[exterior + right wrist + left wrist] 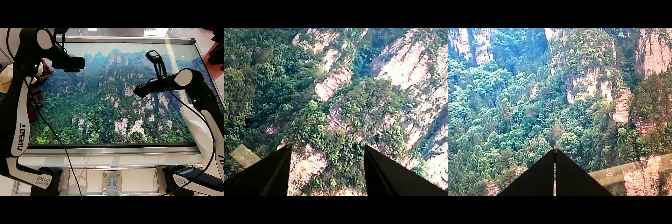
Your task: Fold the shirts.
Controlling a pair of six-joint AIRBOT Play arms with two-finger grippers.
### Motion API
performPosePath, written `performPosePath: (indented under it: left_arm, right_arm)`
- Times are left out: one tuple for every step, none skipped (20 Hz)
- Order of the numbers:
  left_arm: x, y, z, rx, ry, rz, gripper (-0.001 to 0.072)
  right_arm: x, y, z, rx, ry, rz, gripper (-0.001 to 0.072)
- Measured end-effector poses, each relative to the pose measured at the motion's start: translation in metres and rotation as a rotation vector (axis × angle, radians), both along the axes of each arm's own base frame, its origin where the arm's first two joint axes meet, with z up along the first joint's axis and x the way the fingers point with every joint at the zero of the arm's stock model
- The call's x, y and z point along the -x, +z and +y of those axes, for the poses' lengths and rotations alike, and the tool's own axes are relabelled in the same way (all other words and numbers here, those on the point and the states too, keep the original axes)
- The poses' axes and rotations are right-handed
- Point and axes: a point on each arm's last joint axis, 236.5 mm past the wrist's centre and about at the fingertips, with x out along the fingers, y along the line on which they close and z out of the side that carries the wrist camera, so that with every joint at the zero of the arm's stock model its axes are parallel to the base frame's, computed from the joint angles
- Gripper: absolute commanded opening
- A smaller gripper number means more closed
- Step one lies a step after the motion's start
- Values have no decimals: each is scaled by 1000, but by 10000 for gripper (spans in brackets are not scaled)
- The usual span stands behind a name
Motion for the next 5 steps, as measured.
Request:
performPosePath:
  left_arm:
    - [0,0,0,0,0,2,12]
    - [1,0,0,-1,-1,3,12]
    - [1,0,0,-1,0,3,12]
    - [1,0,0,0,-1,3,12]
    - [1,0,0,0,-1,3,12]
  right_arm:
    - [3,-2,5,9,16,0,495]
    - [5,-3,9,17,29,0,495]
    - [7,-3,12,18,37,0,495]
    - [8,-3,14,20,42,-1,495]
    - [8,-4,15,25,46,-2,495]
